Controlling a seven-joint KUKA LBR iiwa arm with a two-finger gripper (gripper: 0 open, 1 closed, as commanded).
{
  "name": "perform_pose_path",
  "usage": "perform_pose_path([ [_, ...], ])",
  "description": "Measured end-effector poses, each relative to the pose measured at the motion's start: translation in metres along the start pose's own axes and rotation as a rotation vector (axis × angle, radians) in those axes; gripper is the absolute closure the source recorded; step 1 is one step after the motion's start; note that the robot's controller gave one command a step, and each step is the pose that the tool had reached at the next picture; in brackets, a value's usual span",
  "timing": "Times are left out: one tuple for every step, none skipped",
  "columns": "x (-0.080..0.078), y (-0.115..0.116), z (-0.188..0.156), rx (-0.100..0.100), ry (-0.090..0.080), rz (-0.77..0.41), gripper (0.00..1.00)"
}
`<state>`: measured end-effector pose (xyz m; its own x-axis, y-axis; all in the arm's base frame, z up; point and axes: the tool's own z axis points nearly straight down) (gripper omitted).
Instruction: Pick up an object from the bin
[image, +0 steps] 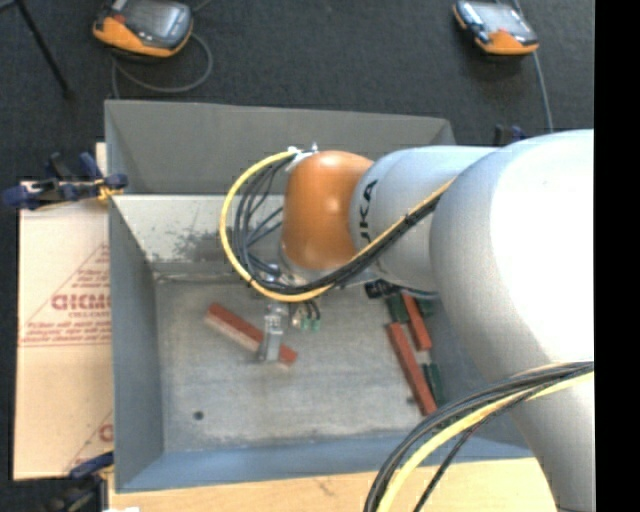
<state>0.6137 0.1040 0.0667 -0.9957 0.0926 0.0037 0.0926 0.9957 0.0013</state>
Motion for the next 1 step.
perform_pose_path([
  [0.0149, 0.0098, -0.035, -0.002, -0.005, 0.189, 0.0],
])
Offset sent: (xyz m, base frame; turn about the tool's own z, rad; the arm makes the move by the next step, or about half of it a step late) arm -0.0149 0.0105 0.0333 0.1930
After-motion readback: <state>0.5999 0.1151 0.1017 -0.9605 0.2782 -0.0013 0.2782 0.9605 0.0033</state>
